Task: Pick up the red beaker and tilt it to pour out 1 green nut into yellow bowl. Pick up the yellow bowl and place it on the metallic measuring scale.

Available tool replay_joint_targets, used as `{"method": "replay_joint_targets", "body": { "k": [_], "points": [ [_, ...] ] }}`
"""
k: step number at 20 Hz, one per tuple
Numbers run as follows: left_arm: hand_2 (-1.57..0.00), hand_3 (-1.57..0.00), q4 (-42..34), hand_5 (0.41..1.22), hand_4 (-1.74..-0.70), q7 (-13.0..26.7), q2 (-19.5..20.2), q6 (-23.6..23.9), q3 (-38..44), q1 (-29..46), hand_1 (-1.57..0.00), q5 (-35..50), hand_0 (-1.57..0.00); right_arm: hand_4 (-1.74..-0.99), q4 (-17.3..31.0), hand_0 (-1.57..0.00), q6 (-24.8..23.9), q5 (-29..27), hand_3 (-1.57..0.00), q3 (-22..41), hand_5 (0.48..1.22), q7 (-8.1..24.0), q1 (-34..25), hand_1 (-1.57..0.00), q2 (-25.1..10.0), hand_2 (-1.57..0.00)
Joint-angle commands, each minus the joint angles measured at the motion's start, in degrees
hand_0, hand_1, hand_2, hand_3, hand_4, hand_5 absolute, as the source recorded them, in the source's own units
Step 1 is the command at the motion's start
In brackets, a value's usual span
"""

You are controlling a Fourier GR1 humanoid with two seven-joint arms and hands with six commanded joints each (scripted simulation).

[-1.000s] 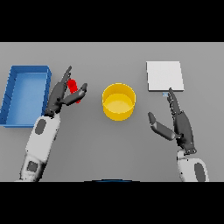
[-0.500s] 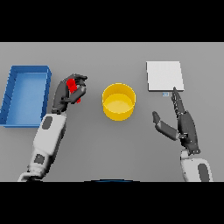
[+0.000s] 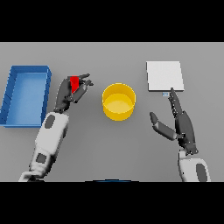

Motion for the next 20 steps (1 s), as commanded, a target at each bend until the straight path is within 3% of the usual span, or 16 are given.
{"method": "replay_joint_targets", "body": {
  "k": [1, 6, 9, 11, 14, 18, 20],
  "points": [
    [-1.49, -1.46, -1.14, 1.157, -1.64, 0.72, 0.19, -1.05, 0.39, 0.07, -1.49, 1.29, -1.48, -1.248, -0.06, 0.0, 0.32, -0.22, 0.0, -0.02, 0.645, -1.0, 0.41, 0.0, -0.18, 0.0],
    [-1.55, -1.54, -6.97, 1.132, -1.71, 3.35, 1.42, -3.96, 0.35, -0.42, -1.54, 4.82, -1.54, -1.228, -0.65, 0.0, -0.04, 0.91, 0.0, 0.31, 0.645, -0.65, 0.44, 0.0, -0.59, 0.0],
    [-1.56, -1.55, -8.75, 1.13, -1.72, 5.33, 3.01, -4.88, -1.52, -1.34, -1.56, 2.5, -1.56, -1.219, -0.02, 0.0, -0.8, 1.81, 0.0, 0.45, 0.653, -0.22, -0.56, 0.0, -0.37, 0.0],
    [-1.56, -1.55, -9.08, 1.133, -1.72, 6.03, 3.88, -5.3, -2.27, -1.68, -1.56, 1.28, -1.56, -1.219, 0.49, 0.0, -0.89, 2.38, 0.0, 0.49, 0.659, -2.31, -0.37, 0.0, -0.74, 0.0],
    [-1.56, -1.55, -9.06, 1.139, -1.72, 6.92, 5.0, -5.86, -3.02, -2.54, -1.56, -0.31, -1.56, -1.219, 0.5, 0.0, -1.06, 2.83, 0.0, 0.68, 0.661, -2.76, -0.01, 0.0, -0.72, 0.0],
    [-1.57, -1.56, -10.35, 1.124, -1.73, 9.28, 8.24, -6.69, -8.54, -3.95, -1.57, -7.62, -1.56, -1.199, 0.91, 0.0, -1.37, 3.1, 0.0, 0.23, 0.658, -0.69, -0.54, 0.0, -1.11, 0.0],
    [-1.57, -1.57, -10.91, 1.12, -1.74, 11.76, 10.59, -8.36, -11.65, -5.58, -1.57, -11.58, -1.57, -1.19, 0.44, 0.0, -1.58, 3.65, 0.0, 0.9, 0.658, -1.14, -0.34, 0.0, -0.61, 0.0]
  ]
}}
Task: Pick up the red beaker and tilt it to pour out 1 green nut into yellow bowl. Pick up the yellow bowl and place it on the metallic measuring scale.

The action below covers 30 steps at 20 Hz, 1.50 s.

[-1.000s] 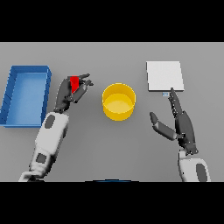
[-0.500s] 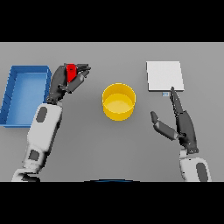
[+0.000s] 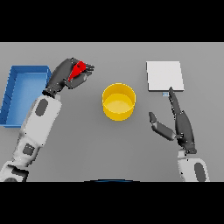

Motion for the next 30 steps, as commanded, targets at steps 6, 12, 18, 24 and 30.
{"method": "replay_joint_targets", "body": {
  "k": [6, 12, 18, 24, 30],
  "points": [
    [-1.57, -1.57, -1.08, 1.147, -1.74, 5.08, 2.95, -3.93, -10.29, -4.96, -1.57, -12.16, -1.57, -1.182, -0.55, 0.0, 1.19, -1.05, 0.0, 0.11, 0.668, 1.29, -0.14, 0.0, -0.03, 0.0],
    [-1.57, -1.57, 2.37, 1.202, -1.69, 8.35, 4.5, -9.91, -21.01, -11.67, -1.57, -25.48, -1.57, -1.191, -1.86, 0.0, 1.23, -1.3, 0.0, 0.09, 0.675, 1.78, 0.94, 0.0, 0.01, 0.0],
    [-1.57, -1.33, 7.14, 1.216, -1.72, 4.39, 5.57, -16.1, -29.42, -18.79, -1.57, -34.91, -1.57, -1.202, -1.3, 0.0, 1.68, -3.58, 0.0, -0.31, 0.651, 1.47, 1.96, 0.0, 1.5, 0.0],
    [-1.57, -1.48, 10.86, 1.22, -1.73, -1.45, 4.07, -17.85, -36.04, -24.09, -1.57, -41.49, -1.57, -1.214, -0.65, 0.0, 0.18, -2.41, 0.0, -0.65, 0.6, 0.38, 1.8, 0.0, 1.7, 0.0],
    [-1.57, -1.55, 12.19, 1.221, -1.74, -6.47, 5.01, -17.55, -43.59, -28.77, -1.57, -49.07, -1.57, -1.16, -0.81, 0.0, -0.44, -1.55, 0.0, -0.67, 0.569, 0.39, 0.66, 0.0, 1.42, 0.0]
  ]
}}
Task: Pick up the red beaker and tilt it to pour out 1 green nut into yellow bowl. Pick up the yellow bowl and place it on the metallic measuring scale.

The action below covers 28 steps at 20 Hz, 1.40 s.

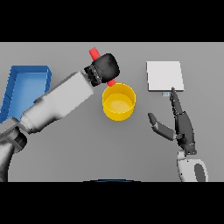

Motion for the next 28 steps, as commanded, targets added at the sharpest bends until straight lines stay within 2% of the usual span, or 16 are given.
{"method": "replay_joint_targets", "body": {
  "k": [1, 5, 8, 12, 15, 17, 20, 21, 23, 25, 28],
  "points": [
    [-1.57, -1.55, 0.36, 1.221, -1.74, -0.18, -0.46, -0.47, -1.19, -0.35, -1.57, -1.02, -1.57, -1.152, 0.06, 0.0, -0.06, -0.21, 0.0, 0.11, 0.567, -0.09, 0.43, 0.0, 0.47, 0.0],
    [-1.57, -1.56, 1.22, 1.221, -1.74, -1.83, -0.64, 0.46, -5.15, -2.24, -1.57, -5.06, -1.57, -1.13, 0.69, 0.0, 0.19, -1.12, 0.0, -0.57, 0.565, 0.05, -0.1, 0.0, 0.33, 0.0],
    [-1.57, -1.57, 2.63, 1.221, -1.73, -2.89, -0.87, 2.72, -7.81, -3.43, -1.57, -8.08, -1.57, -1.136, 0.19, 0.0, -0.19, 0.41, 0.0, 0.43, 0.578, -0.29, -0.09, 0.0, 0.45, 0.0],
    [-1.57, -1.57, 2.34, 1.221, -1.73, -3.58, -1.05, 2.33, -10.51, -5.96, -1.57, -11.46, -1.57, -1.13, -0.15, 0.0, -0.21, 0.11, 0.0, 0.52, 0.577, -1.02, 1.13, 0.0, 0.87, 0.0],
    [-1.57, -1.57, 3.28, 1.221, -1.73, -5.81, -1.82, 2.9, -11.8, -10.44, -1.57, -13.45, -1.57, -1.138, -0.33, 0.0, -0.39, -0.11, 0.0, 0.05, 0.572, -0.58, 0.95, 0.0, 0.6, 0.0],
    [-1.57, -1.57, 5.11, 1.221, -1.73, -7.73, -0.64, 3.35, -11.59, -15.63, -1.57, -14.63, -1.57, -1.138, -0.84, 0.0, -0.47, -0.33, 0.0, 0.05, 0.565, 0.33, 0.3, 0.0, 0.83, 0.0],
    [-1.57, -1.57, 9.09, 1.221, -1.72, -7.23, 1.18, 4.37, -6.25, -21.58, -1.57, -12.54, -1.57, -1.13, 0.22, 0.0, -0.9, 0.62, 0.0, 0.28, 0.554, 0.54, -0.75, 0.0, 0.87, 0.0],
    [-1.57, -1.57, 11.11, 1.221, -1.72, -6.73, 2.14, 5.93, -4.49, -23.06, -1.57, -12.07, -1.57, -1.131, -0.07, 0.0, -0.37, 0.2, 0.0, 0.56, 0.553, -0.7, 0.02, 0.0, 0.93, 0.0],
    [-1.57, -1.57, 15.7, 1.221, -1.72, -4.86, 3.67, 5.6, 0.83, -26.52, -1.57, -9.38, -1.57, -1.117, 1.03, 0.0, -0.2, 0.22, 0.0, 0.96, 0.554, -1.17, -0.23, 0.0, 1.48, 0.0],
    [-1.57, -1.57, 20.01, 1.221, -1.73, -1.73, 5.29, 3.58, 7.82, -28.59, -1.57, -4.76, -1.57, -1.104, 0.46, 0.0, 1.01, -0.93, 0.0, 0.7, 0.563, -1.63, -0.65, 0.0, 0.7, 0.0],
    [-1.57, -1.51, 26.31, 1.221, -1.73, 3.44, 10.66, 1.02, 22.87, -28.99, -1.57, 7.21, -1.57, -1.105, 1.09, 0.0, 1.16, -1.2, 0.0, 0.53, 0.578, -1.26, -1.44, 0.0, 0.5, 0.0]
  ]
}}
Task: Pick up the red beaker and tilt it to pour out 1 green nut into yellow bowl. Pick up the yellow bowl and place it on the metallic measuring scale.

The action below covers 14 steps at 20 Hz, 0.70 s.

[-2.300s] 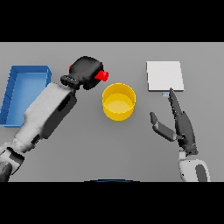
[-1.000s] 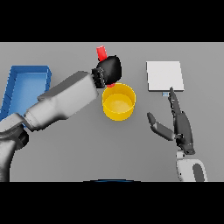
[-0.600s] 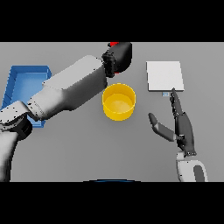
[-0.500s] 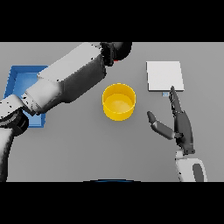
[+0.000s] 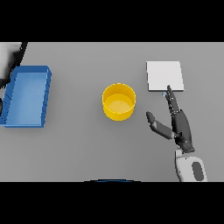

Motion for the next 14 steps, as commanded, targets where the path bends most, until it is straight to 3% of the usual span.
{"method": "replay_joint_targets", "body": {
  "k": [1, 2, 5, 9, 10, 14],
  "points": [
    [-1.57, -1.51, 1.73, 1.221, -1.74, 0.88, 1.34, -0.25, 4.45, 0.53, -1.57, 3.98, -1.57, -1.114, -0.14, 0.0, 0.25, -0.13, 0.0, 0.14, 0.578, 0.1, -0.08, 0.0, -0.05, 0.0],
    [-1.57, -1.52, 3.15, 1.221, -1.74, 1.44, 2.91, 0.3, 8.69, 1.83, -1.57, 7.96, -1.57, -1.116, -0.07, 0.0, 0.58, -0.3, 0.0, 0.24, 0.582, -0.95, 0.16, 0.0, -0.17, 0.0],
    [-1.57, -1.54, 5.88, 1.221, -1.74, 3.66, 7.12, 3.34, 17.61, 6.34, -1.57, 16.51, -1.57, -1.125, 0.44, 0.0, 0.14, 0.74, 0.0, 0.6, 0.601, 0.04, -0.47, 0.0, -0.31, 0.0],
    [-1.57, -1.56, 5.5, 1.221, -1.74, 12.71, 8.77, 10.83, 23.22, 15.79, -1.57, 23.05, -1.57, -1.138, 0.77, 0.0, 0.44, 1.58, 0.0, 0.75, 0.626, -0.18, -0.92, 0.0, -1.45, 0.0],
    [-1.57, -1.56, 4.63, 1.221, -1.74, 12.53, 9.07, 12.86, 25.31, 18.76, -1.57, 25.67, -1.57, -1.142, 1.09, 0.0, 0.34, 1.52, 0.0, 0.64, 0.628, -0.37, -0.88, 0.0, -1.37, 0.0],
    [-1.57, -1.57, 1.12, 1.221, -1.74, 19.25, 8.28, 18.03, 31.08, 27.13, -1.57, 33.0, -1.57, -1.133, 1.02, 0.0, 1.24, 0.53, 0.0, 0.29, 0.655, -0.7, -0.79, 0.0, -1.96, 0.0]
  ]
}}
